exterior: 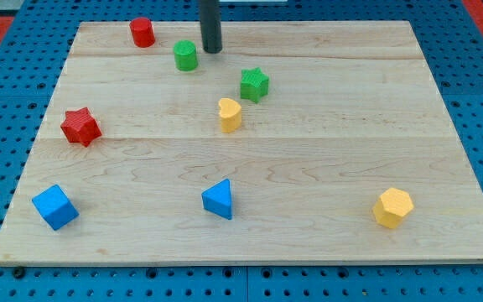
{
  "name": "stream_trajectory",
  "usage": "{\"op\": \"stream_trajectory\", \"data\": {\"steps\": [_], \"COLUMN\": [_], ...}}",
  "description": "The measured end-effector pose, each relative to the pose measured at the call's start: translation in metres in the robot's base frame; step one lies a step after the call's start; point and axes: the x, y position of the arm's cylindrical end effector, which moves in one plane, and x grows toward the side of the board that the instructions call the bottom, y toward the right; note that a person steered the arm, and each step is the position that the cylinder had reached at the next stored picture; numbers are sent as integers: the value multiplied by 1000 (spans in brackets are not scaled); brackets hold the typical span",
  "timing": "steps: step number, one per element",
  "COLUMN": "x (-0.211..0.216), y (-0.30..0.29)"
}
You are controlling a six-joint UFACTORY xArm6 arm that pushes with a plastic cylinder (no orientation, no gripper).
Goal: Push green circle to top left of green star
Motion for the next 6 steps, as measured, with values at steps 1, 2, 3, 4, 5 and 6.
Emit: {"op": "stream_trajectory", "data": {"steps": [1,2,3,4,5,6], "x": [2,42,30,-40,-41,5], "y": [-57,-38,-31,-23,-110,-170]}}
